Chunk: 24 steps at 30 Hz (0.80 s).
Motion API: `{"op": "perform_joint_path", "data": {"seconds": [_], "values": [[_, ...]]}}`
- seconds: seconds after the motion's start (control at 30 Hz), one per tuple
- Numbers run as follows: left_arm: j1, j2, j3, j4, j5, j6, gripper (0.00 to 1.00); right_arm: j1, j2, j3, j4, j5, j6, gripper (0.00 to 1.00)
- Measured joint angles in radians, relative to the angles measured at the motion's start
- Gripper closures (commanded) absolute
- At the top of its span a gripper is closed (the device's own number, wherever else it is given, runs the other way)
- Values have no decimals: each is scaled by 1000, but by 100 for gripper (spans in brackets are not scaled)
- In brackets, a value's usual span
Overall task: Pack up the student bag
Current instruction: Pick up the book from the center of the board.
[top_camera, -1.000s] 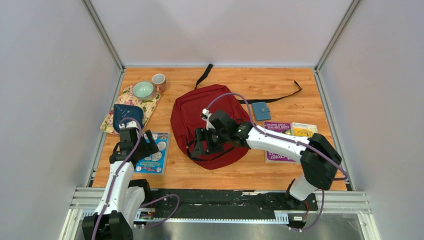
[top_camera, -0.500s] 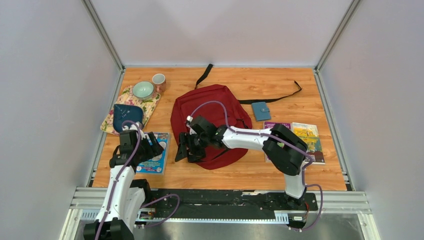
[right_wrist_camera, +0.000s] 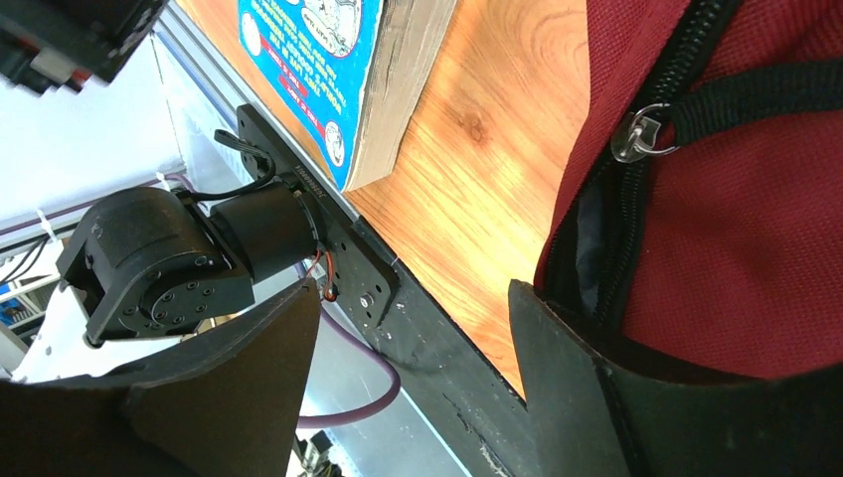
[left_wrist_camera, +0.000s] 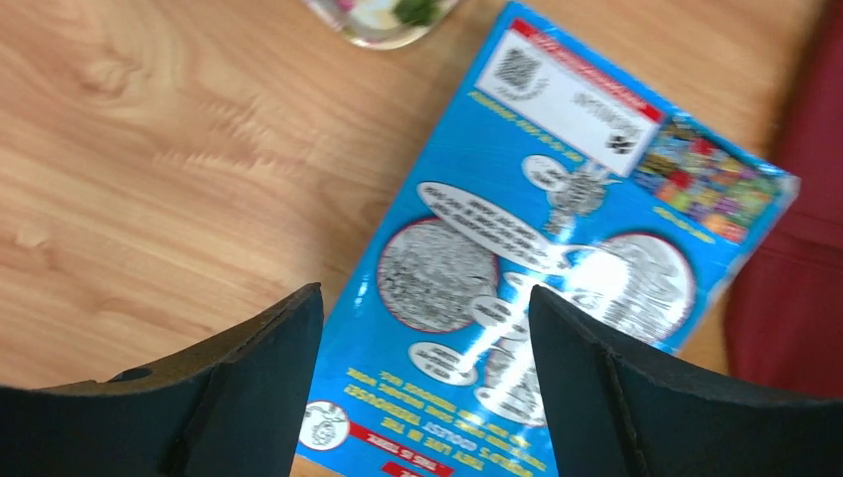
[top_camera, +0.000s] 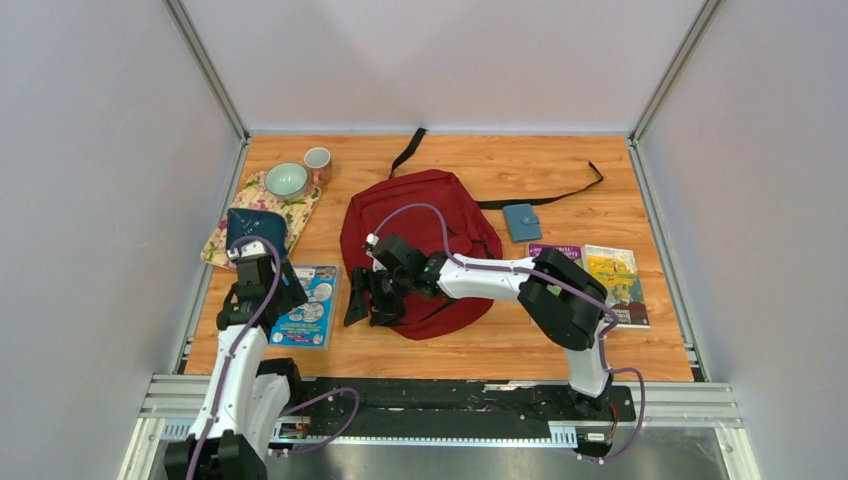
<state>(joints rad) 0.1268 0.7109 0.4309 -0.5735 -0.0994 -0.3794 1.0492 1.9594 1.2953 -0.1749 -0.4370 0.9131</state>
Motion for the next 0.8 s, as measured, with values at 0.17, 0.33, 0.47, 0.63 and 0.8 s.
{"op": "perform_joint_path", "data": {"seconds": [0.17, 0.33, 0.47, 0.63, 0.8], "values": [[0, 99, -5, 18, -98, -6, 16, 2, -11, 0, -6, 1, -22, 25], [0, 135, -8, 42, -79, -9, 16, 10, -32, 5, -9, 8, -35, 26], [0, 108, -16, 47, 5, -18, 17, 21, -33, 14, -8, 25, -39, 26], [2, 59, -45, 58, 109, -39, 18, 35, -61, 14, -10, 82, -38, 26], [6, 32, -76, 84, 171, -51, 21, 41, -133, 10, -7, 154, -38, 26]]}}
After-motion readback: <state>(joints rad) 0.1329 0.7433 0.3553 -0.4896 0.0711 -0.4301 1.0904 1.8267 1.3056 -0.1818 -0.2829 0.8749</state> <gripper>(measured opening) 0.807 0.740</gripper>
